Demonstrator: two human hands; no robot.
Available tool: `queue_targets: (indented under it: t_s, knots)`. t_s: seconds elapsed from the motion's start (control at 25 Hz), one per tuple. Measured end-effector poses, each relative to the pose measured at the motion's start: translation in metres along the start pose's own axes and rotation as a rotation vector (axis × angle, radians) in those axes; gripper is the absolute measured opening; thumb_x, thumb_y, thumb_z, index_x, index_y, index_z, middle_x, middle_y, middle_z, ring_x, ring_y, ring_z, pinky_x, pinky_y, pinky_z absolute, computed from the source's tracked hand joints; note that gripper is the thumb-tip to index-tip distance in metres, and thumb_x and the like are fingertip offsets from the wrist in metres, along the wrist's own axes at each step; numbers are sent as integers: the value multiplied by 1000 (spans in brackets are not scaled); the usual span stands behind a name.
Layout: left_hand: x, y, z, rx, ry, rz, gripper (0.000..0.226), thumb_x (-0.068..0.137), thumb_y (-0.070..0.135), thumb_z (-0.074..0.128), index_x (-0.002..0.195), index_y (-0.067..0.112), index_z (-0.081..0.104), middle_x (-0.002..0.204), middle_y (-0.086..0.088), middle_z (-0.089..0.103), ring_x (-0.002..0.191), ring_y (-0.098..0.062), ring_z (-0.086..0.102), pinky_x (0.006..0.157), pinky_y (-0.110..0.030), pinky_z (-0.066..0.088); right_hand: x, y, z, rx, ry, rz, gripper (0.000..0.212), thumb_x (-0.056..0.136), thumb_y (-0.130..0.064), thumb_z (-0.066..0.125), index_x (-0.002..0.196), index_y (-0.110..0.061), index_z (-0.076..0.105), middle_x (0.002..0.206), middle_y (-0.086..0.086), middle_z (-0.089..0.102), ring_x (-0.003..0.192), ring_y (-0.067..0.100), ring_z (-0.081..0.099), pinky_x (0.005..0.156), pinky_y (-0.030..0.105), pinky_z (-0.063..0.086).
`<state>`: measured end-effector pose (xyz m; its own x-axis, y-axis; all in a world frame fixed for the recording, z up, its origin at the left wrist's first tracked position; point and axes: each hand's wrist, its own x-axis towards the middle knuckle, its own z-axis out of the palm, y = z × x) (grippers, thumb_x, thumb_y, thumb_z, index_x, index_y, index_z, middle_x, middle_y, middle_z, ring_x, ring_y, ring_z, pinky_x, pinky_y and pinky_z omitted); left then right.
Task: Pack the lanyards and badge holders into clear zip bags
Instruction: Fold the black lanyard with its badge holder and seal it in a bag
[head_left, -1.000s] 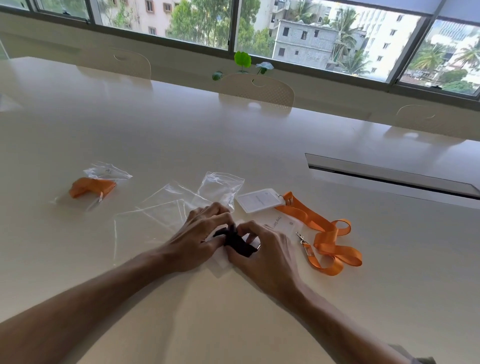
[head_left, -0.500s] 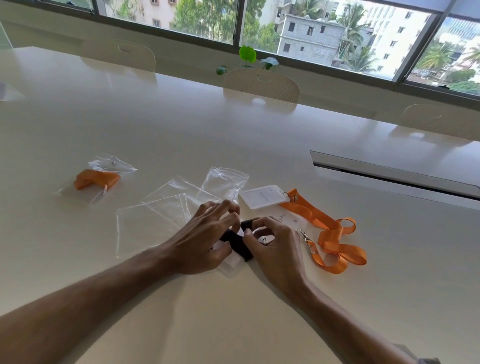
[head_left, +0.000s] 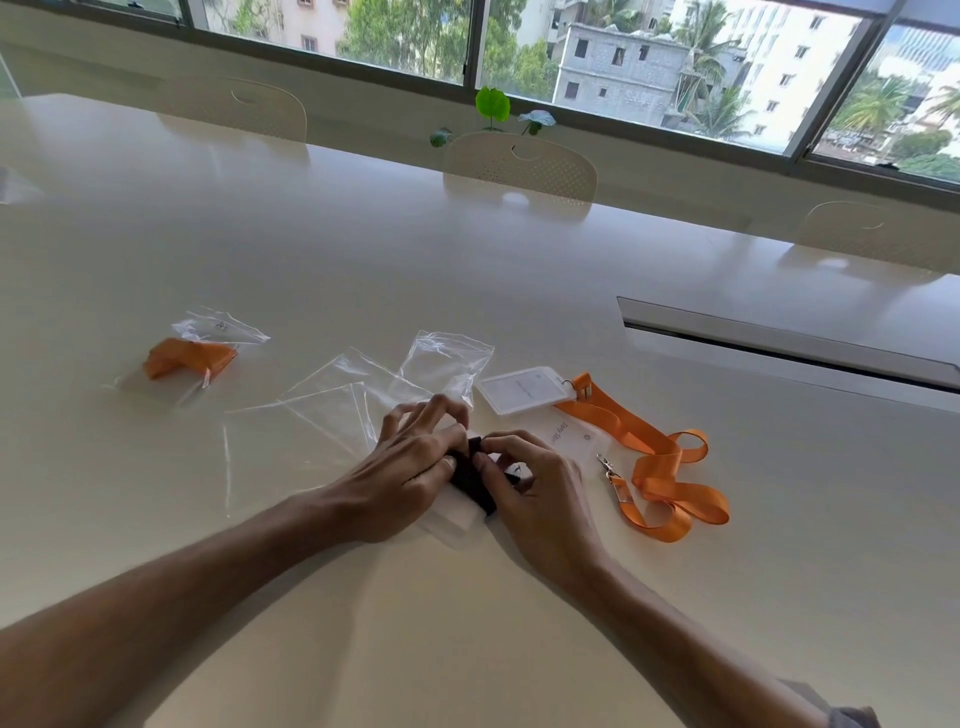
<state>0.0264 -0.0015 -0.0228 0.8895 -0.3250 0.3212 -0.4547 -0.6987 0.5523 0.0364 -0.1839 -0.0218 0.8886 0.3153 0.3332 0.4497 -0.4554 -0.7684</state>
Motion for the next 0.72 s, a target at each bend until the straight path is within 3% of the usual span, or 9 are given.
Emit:
queue_targets:
  t_s: [0.16,0.32,0.44,0.6,0.72]
  knots:
    - [0,4,5,-38,96,-48,17,88,16,34,84,26,47,123,15,35,126,-4,26,105,-20,10,3,0,-2,114,-63,1,14,92,-20,63,98,-18,75,105,-20,63,90,6,63,67,24,52]
    - [-1,7,4,-21,123,-44,18,87,17,32,86,29,46,129,18,32,127,-3,21,104,-19,12,2,1,-3,226,-180,-13,19,81,-26,76,97,-15,74,113,-11,57,93,18,62,70,43,55]
    - [-2,10,0,68,107,43,19,87,14,32,86,28,44,128,10,35,127,-10,29,107,-28,12,3,3,-3,300,-251,-9,15,82,-25,73,87,-11,75,117,-7,55,95,22,60,74,54,51]
    - [-2,19,-5,190,117,41,15,85,26,39,95,21,50,131,3,42,128,-10,38,112,-41,17,5,5,-4,253,-220,67,25,93,-29,61,82,-11,75,116,-15,52,96,12,58,78,46,55]
    - [-7,21,-5,341,158,-18,55,80,59,53,116,18,54,129,3,49,122,-14,46,109,-44,27,7,4,-6,203,-45,131,22,94,-20,62,78,-15,76,112,-14,53,98,0,54,78,29,53]
